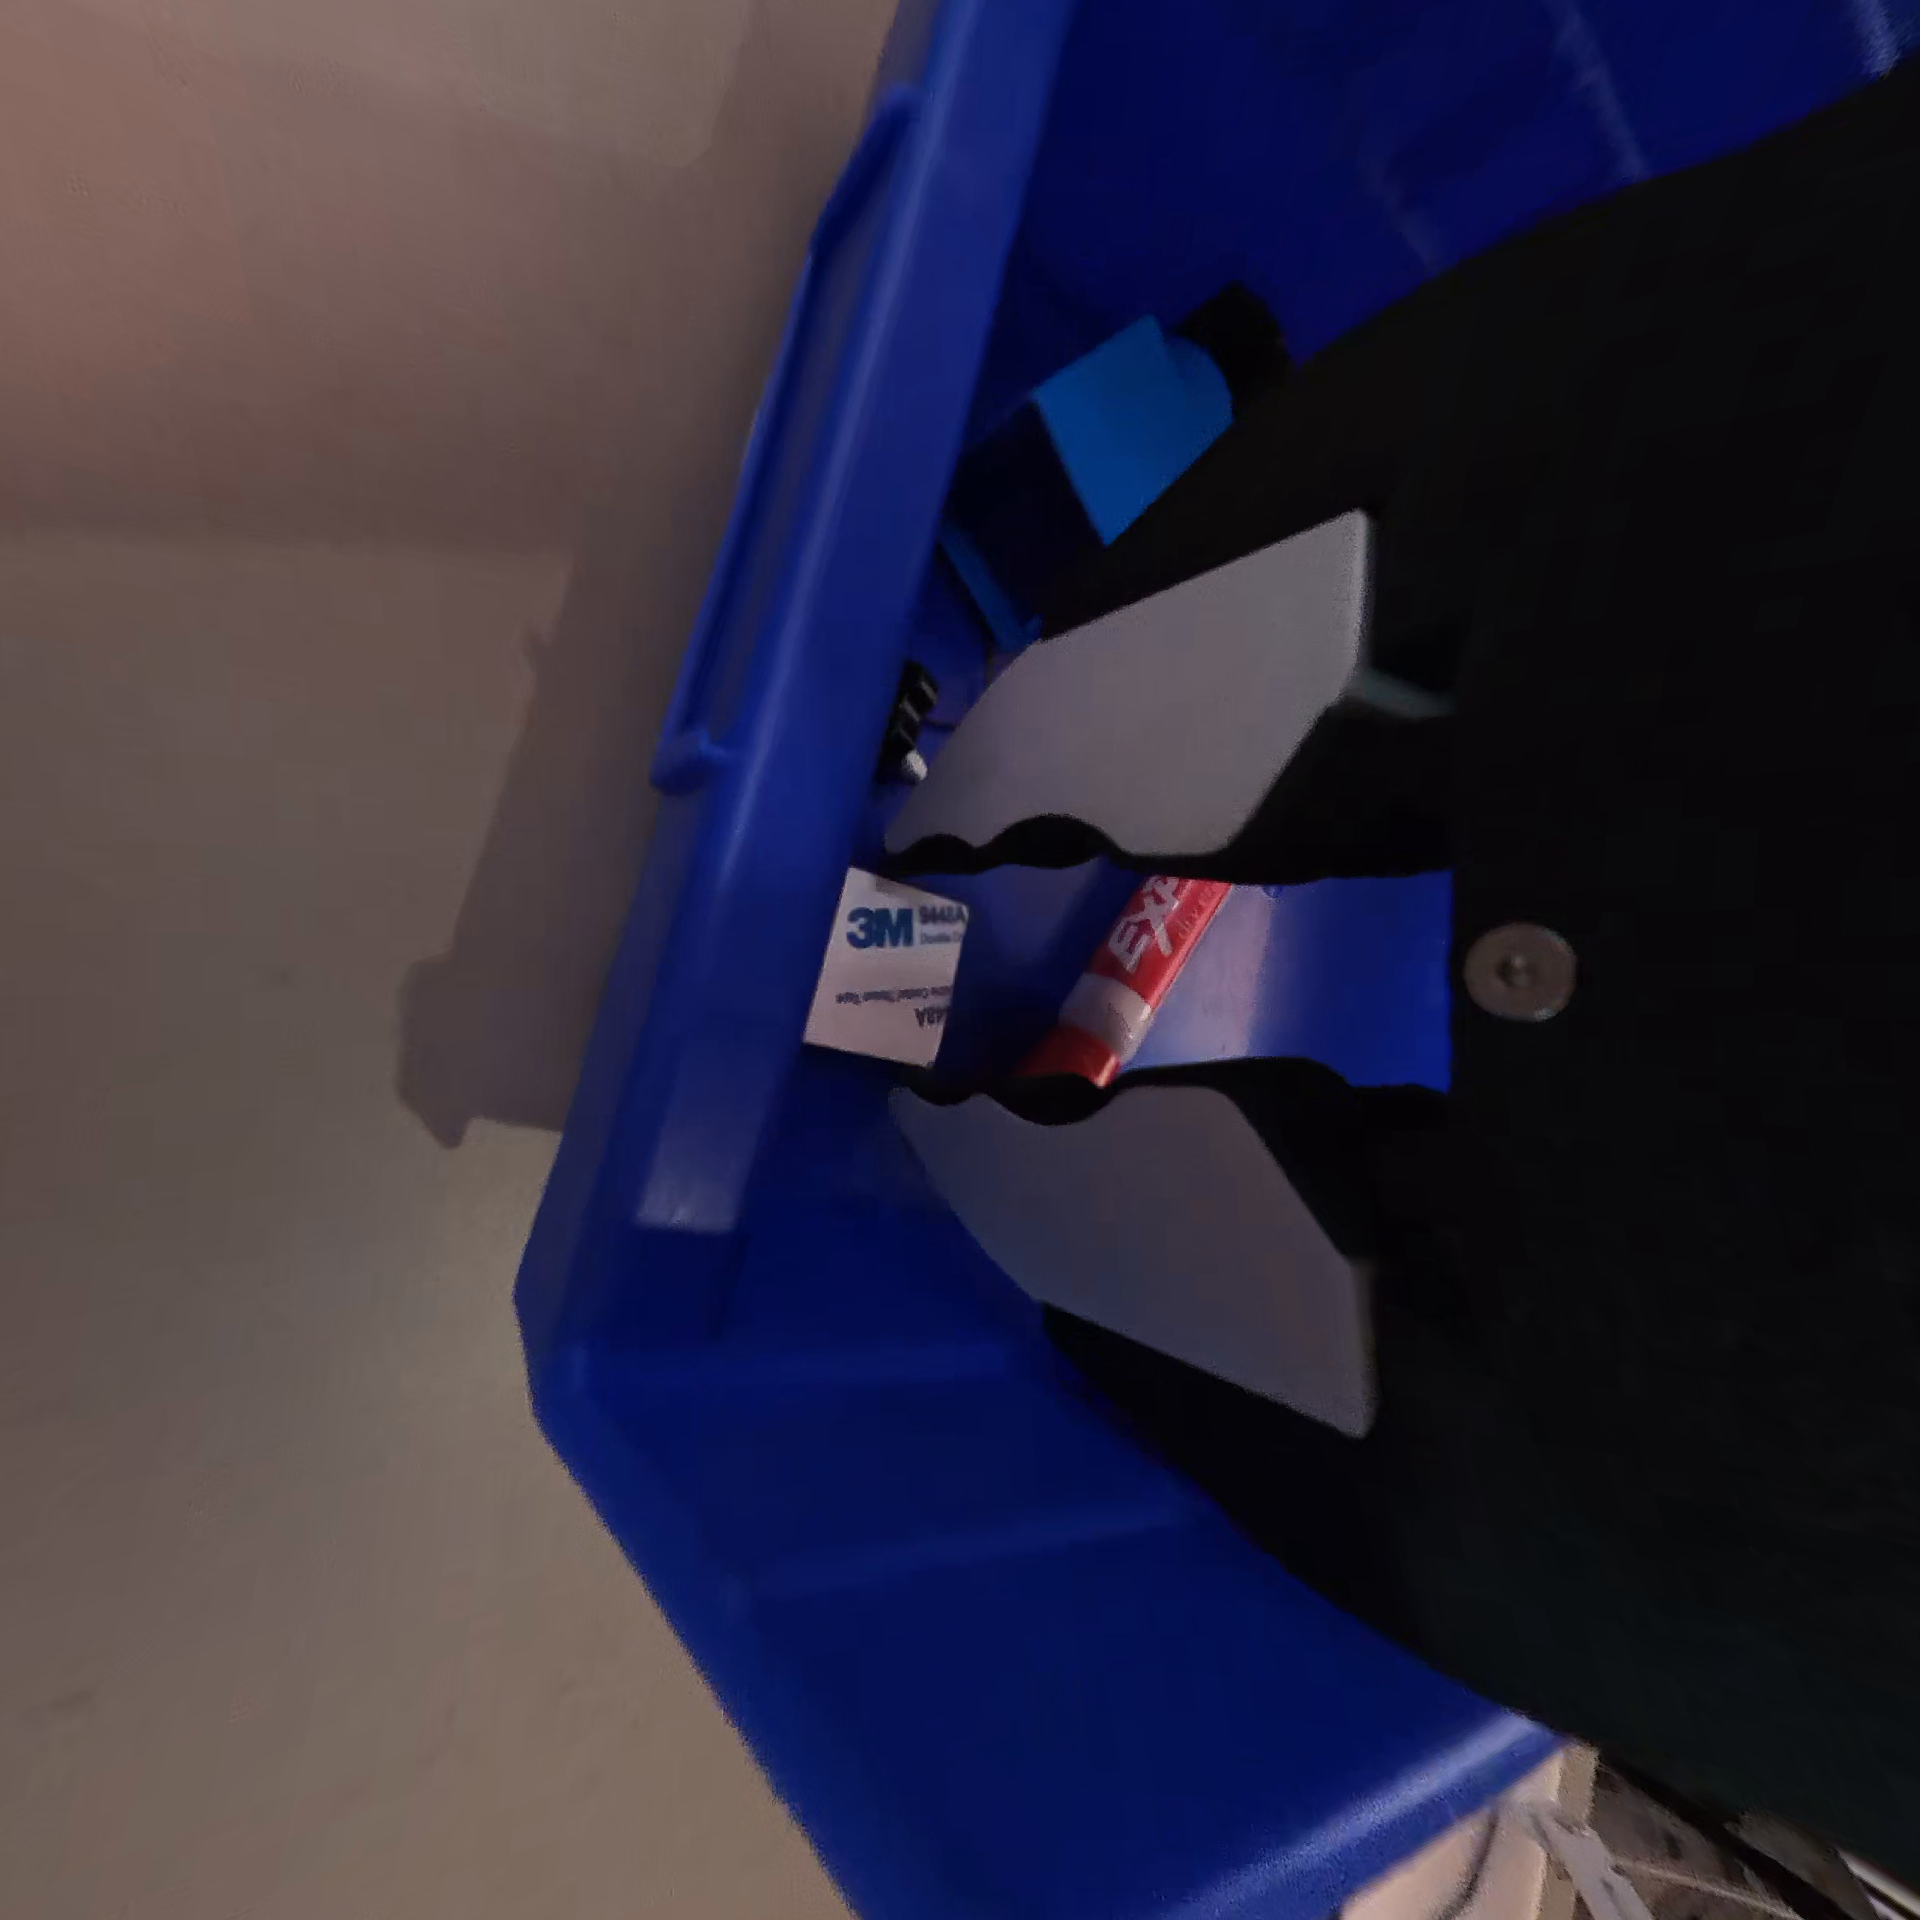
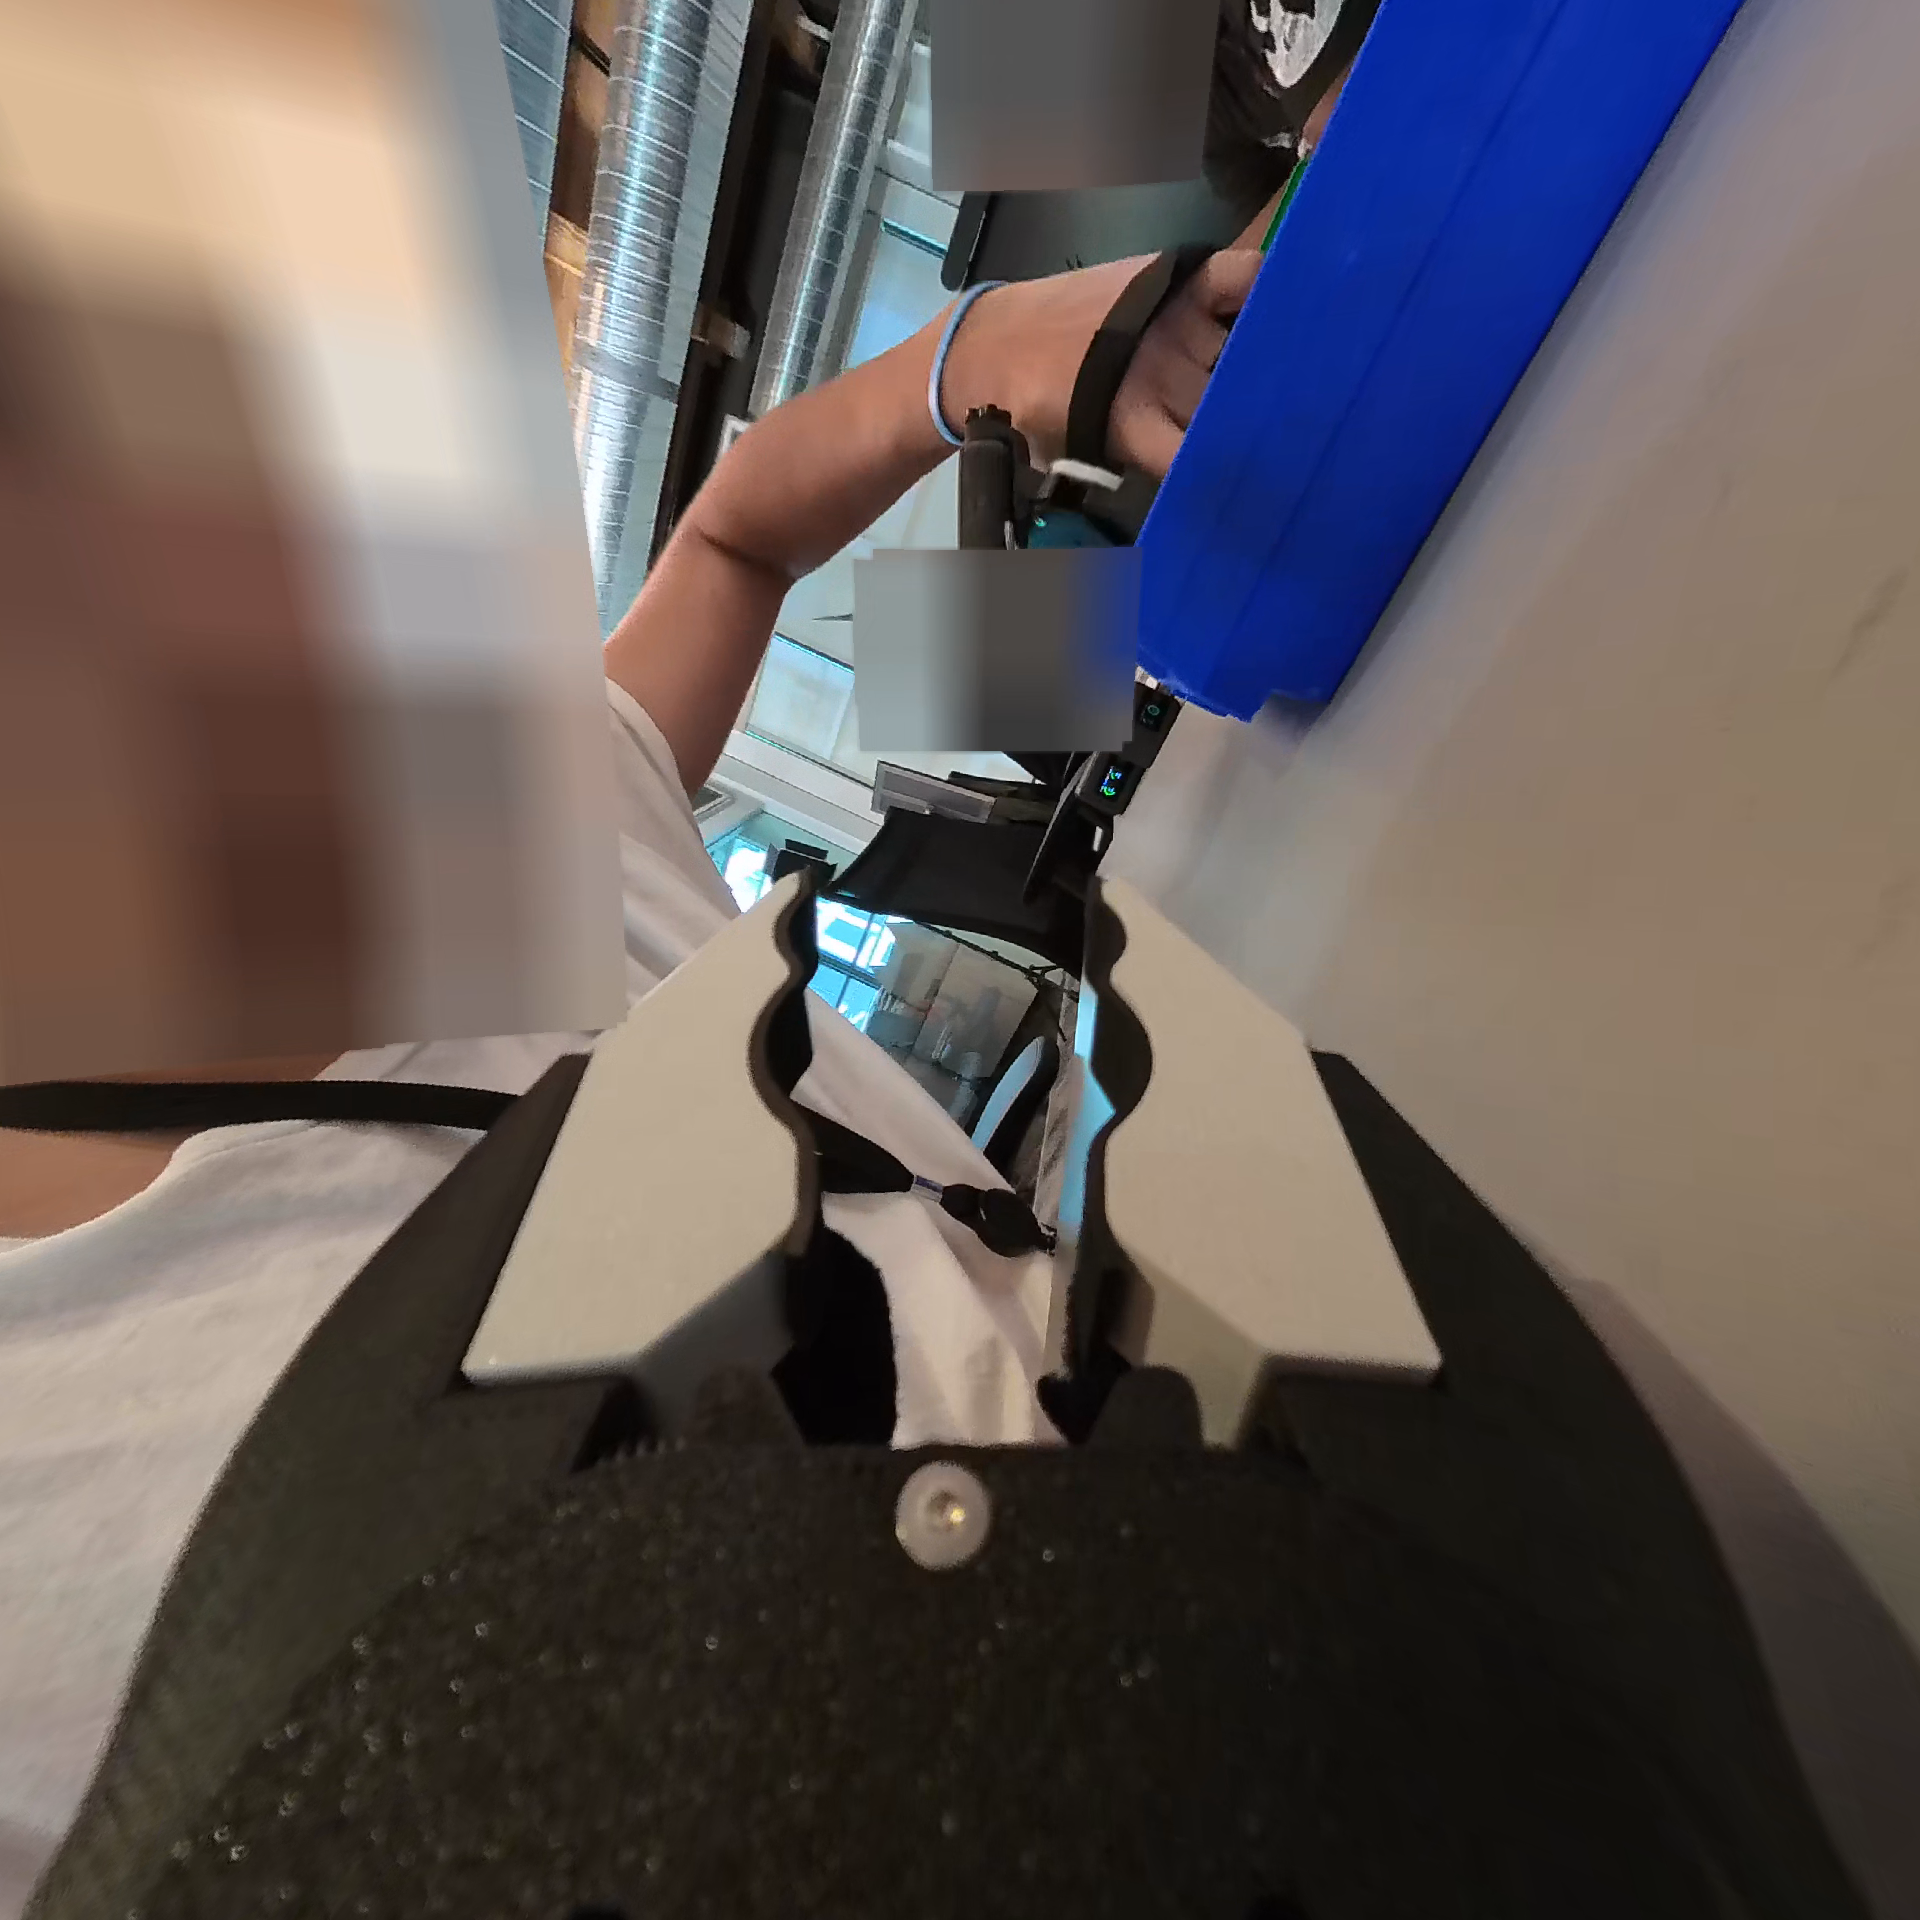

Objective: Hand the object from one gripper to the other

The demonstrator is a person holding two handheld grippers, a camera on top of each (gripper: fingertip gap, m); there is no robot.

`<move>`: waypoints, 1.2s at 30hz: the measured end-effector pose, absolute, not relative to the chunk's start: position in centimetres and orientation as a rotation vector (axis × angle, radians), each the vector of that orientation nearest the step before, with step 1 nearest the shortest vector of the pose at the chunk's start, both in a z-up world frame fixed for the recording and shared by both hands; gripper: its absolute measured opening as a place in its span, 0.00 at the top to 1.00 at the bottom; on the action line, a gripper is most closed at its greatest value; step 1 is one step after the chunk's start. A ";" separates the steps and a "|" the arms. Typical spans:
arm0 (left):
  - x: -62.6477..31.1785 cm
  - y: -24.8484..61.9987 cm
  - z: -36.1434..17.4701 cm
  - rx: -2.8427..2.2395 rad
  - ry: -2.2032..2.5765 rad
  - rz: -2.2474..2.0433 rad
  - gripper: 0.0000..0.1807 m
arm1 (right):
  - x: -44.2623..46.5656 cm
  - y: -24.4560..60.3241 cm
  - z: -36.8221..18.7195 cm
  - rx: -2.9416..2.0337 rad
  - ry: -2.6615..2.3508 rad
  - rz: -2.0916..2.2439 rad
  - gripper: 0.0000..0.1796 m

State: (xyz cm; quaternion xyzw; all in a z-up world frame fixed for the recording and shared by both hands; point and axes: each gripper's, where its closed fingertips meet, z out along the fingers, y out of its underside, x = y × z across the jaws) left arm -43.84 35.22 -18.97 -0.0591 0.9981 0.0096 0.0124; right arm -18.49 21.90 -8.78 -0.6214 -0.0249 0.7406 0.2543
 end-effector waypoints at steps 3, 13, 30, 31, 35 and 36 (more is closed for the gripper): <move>-44.0 35.1 -19.0 -0.154 3.132 0.027 0.82 | -18.7 21.9 -8.8 -1.689 -0.069 2.027 0.72; -44.3 35.5 -18.9 -0.296 3.138 0.174 0.83 | -18.7 21.5 -8.4 -1.673 -0.073 2.042 0.72; -42.0 43.4 -3.1 -1.588 1.606 0.239 0.83 | -22.7 19.4 -8.2 -1.745 -0.350 1.928 0.72; -41.3 42.9 -2.4 -1.619 1.491 0.179 0.83 | -22.9 19.1 -8.1 -1.746 -0.368 1.916 0.72; -38.6 40.6 -0.5 -1.672 1.069 -0.027 0.83 | -23.0 18.5 -8.0 -1.762 -0.418 1.842 0.72; -38.0 40.0 -0.5 -1.705 0.965 -0.081 0.83 | -22.9 18.7 -8.1 -1.770 -0.418 1.815 0.72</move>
